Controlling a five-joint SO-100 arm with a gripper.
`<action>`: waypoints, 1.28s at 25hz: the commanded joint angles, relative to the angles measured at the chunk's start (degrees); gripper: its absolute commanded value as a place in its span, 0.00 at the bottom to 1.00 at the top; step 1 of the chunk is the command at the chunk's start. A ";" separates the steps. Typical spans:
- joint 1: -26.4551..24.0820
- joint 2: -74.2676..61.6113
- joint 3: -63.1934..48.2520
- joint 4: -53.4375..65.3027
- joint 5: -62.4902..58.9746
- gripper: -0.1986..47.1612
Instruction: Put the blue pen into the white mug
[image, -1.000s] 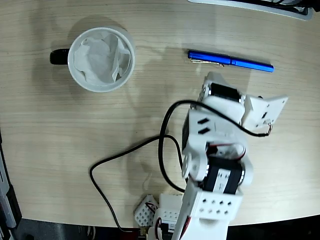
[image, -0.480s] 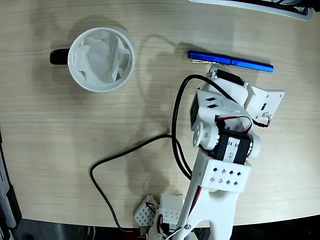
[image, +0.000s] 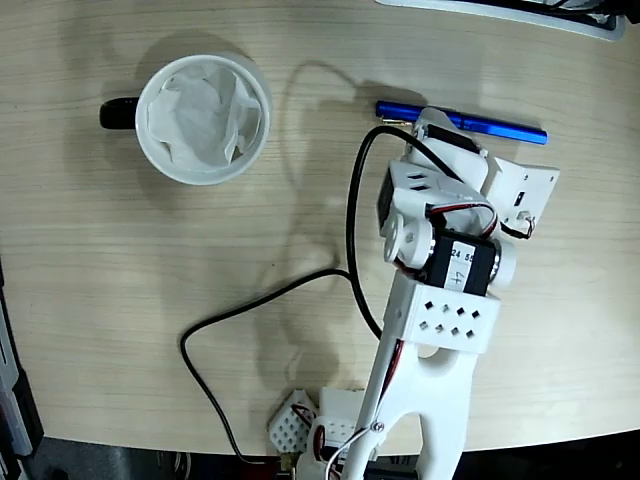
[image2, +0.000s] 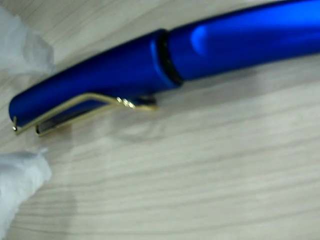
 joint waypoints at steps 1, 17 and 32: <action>-0.44 1.23 -2.64 1.67 0.53 0.31; -0.97 0.26 -6.94 3.60 0.53 0.31; -0.70 -5.71 -10.28 3.52 0.53 0.35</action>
